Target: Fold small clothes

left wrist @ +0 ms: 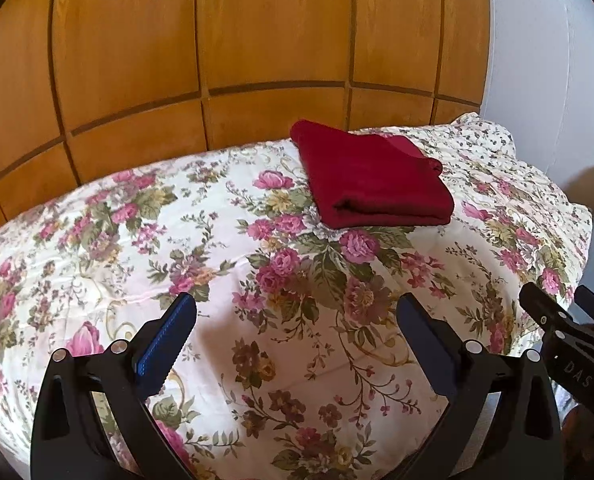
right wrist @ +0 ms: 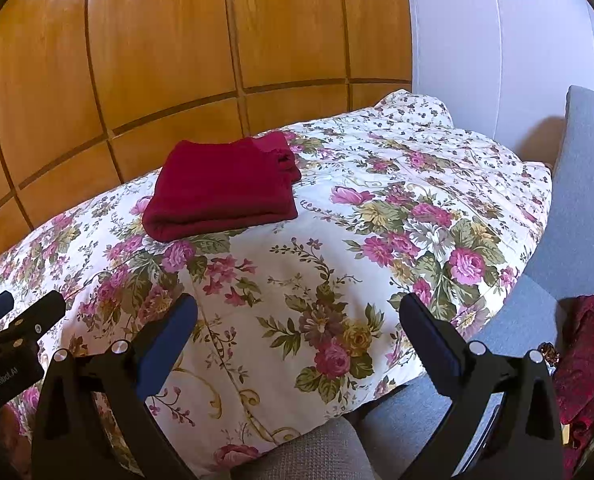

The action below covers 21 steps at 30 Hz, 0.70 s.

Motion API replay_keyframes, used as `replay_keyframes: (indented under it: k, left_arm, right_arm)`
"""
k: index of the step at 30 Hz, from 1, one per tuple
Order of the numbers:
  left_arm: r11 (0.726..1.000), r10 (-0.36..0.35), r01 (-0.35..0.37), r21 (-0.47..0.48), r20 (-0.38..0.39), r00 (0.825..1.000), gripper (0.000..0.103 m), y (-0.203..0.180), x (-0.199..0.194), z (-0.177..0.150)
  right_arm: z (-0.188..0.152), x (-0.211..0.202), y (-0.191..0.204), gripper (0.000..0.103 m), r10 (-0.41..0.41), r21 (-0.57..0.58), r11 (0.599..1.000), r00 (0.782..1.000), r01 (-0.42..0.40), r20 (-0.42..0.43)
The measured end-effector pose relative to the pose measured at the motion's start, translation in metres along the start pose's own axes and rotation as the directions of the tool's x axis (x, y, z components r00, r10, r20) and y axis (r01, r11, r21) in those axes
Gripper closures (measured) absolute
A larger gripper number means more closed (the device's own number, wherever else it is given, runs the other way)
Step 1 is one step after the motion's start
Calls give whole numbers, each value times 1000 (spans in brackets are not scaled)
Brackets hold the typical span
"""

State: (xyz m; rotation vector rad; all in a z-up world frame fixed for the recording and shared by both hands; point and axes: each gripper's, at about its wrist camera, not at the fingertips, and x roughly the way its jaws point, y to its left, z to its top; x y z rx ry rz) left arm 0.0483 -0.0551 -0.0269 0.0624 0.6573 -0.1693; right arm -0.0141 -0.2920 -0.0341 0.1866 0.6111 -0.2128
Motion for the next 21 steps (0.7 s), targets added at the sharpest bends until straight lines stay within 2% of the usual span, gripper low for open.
replay_keyframes:
  k: [3,6,12,21]
  left_arm:
    - [999,44,-44,-2,20,999,4,1,0,-1]
    - [999,17,-17,-30,4,1000,4,6,0,0]
    - [1000,17,-17,8,31,999,4,0,-5,-1]
    - [1000,-5,6,8,-22,1000,4,-1,2,-3]
  right_arm:
    - [-1,0,0,2,-3,4,1000,1000,3,-3]
    - [-1,-2,2,2,-8,11,1000,1000,8,1]
    - [-2,-4,4,2,-13,9,1000,1000,13,3]
    - [-2,-3,6,2,-11,10,1000,1000,11,-3]
